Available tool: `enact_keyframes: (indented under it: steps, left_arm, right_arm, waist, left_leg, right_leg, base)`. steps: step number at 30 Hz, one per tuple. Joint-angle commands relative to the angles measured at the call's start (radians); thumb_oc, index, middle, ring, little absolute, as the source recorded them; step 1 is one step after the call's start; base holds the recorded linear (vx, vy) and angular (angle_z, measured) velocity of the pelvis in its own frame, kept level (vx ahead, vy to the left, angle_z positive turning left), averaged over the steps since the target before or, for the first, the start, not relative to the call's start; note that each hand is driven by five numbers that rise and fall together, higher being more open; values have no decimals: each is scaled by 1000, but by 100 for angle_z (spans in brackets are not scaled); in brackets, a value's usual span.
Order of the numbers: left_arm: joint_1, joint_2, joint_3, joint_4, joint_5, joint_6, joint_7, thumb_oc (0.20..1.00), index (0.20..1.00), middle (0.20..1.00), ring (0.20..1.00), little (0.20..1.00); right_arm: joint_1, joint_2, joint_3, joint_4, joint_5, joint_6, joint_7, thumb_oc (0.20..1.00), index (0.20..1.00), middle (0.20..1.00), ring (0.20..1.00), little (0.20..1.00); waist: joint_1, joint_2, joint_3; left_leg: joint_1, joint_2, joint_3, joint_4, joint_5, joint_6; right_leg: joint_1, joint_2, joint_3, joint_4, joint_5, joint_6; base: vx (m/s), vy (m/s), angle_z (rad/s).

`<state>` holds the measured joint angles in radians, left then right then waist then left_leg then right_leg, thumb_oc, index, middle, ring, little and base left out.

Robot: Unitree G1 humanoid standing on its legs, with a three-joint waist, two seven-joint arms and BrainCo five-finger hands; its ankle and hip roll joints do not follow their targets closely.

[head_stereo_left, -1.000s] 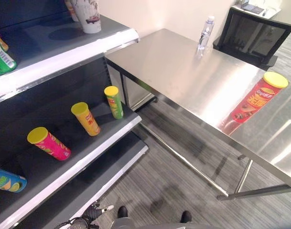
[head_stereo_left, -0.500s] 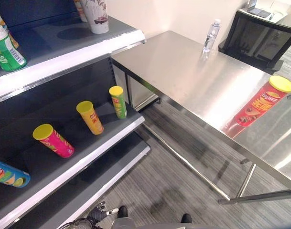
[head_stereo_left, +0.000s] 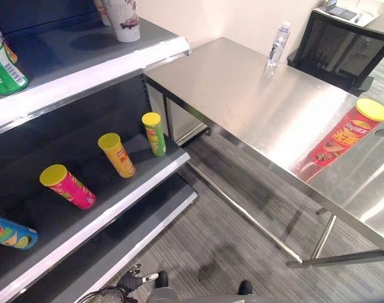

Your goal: Put the goods on the table back onto the shelves and tidy them up.

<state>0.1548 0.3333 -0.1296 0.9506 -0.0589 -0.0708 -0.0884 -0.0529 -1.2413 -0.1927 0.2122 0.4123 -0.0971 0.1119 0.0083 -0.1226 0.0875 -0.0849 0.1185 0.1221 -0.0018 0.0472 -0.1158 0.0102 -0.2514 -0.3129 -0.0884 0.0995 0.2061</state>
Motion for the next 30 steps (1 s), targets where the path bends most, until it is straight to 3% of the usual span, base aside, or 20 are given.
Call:
enact_keyframes:
  steps: [1, 28, 30]
  left_arm:
    - [-21, 36, -30, -10, -1, -21, 11, 1000, 1000, 1000, 1000, 1000]
    - [-4, 25, -52, 5, 0, -14, 28, 1000, 1000, 1000, 1000, 1000]
    - [-4, 25, -51, 7, 0, -14, 29, 1000, 1000, 1000, 1000, 1000]
  right_arm:
    - [-130, -33, 52, 55, -19, -18, -42, 1000, 1000, 1000, 1000, 1000]
    - [-256, -3, 222, 159, -104, 7, -58, 1000, 1000, 1000, 1000, 1000]
    - [-260, -8, 232, 159, -108, 9, -51, 809, 809, 809, 809, 809]
  waist:
    - [39, -8, 3]
    - [64, -4, -4]
    - [65, -4, -4]
  left_leg:
    - [-35, -8, -21, 33, -67, -9]
    - [-9, -14, -36, 21, -69, -9]
    - [-7, -15, -37, 20, -69, -9]
  right_leg:
    - [20, 4, 4, 68, -101, 56]
    - [51, 6, -14, 62, -114, 56]
    - [52, 6, -15, 62, -115, 56]
  base:
    - [0, 0, 0]
    - [5, 1, 0]
    - [4, 0, 2]
